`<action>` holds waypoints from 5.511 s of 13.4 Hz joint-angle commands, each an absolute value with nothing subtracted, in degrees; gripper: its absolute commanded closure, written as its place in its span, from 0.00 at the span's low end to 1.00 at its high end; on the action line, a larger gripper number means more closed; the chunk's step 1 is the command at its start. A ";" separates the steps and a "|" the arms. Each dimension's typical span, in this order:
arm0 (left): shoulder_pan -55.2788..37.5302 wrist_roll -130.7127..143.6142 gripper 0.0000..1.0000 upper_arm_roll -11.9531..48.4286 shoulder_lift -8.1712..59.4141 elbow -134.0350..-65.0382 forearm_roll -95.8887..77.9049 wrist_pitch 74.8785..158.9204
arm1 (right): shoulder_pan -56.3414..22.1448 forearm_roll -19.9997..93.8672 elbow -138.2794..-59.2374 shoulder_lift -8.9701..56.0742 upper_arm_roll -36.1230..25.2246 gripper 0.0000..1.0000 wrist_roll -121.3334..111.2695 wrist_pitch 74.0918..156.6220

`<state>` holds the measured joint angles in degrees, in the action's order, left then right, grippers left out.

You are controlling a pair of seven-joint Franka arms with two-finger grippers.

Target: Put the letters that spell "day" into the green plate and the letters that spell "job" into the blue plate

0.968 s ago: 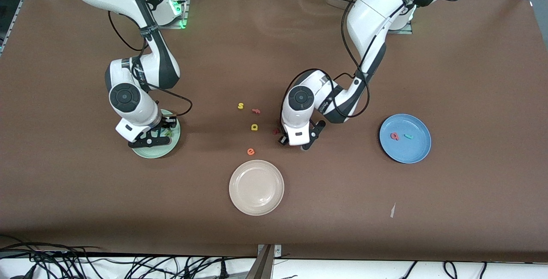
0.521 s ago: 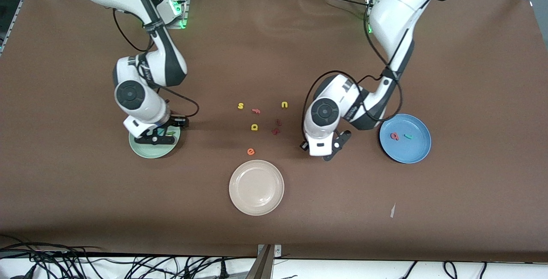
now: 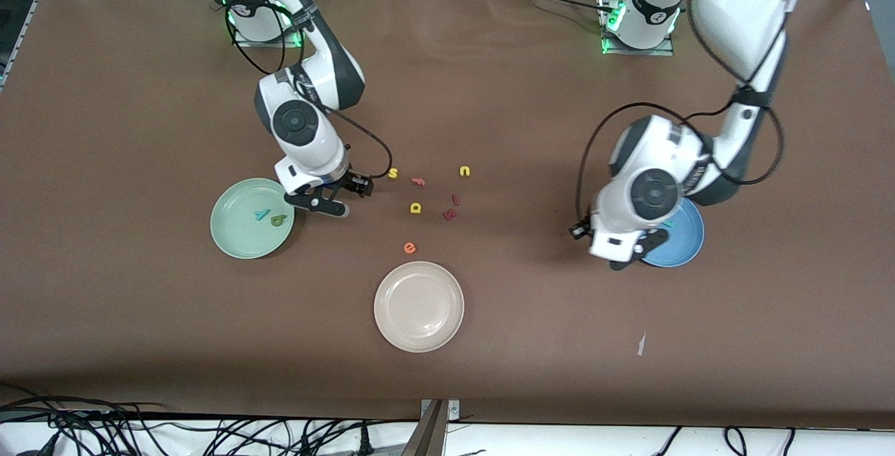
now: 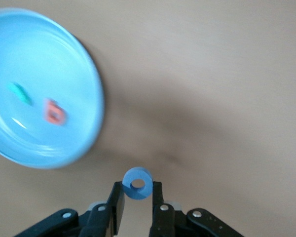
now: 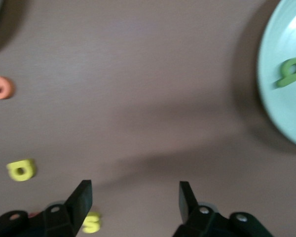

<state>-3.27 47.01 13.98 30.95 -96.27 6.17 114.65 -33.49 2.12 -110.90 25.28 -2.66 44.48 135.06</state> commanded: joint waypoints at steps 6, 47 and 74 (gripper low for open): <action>7.73 20.49 0.45 14.94 30.14 -103.28 11.59 115.49 | -39.02 2.99 -97.21 34.97 -2.90 0.18 52.29 135.61; 8.53 1.05 0.00 5.54 0.26 -93.52 -3.61 87.63 | -41.31 -0.44 -97.73 35.79 -8.43 0.83 36.42 133.19; 9.93 -0.18 0.00 5.54 0.88 -93.43 -2.37 87.89 | -34.10 6.77 -103.45 12.05 -29.53 0.14 -3.53 110.13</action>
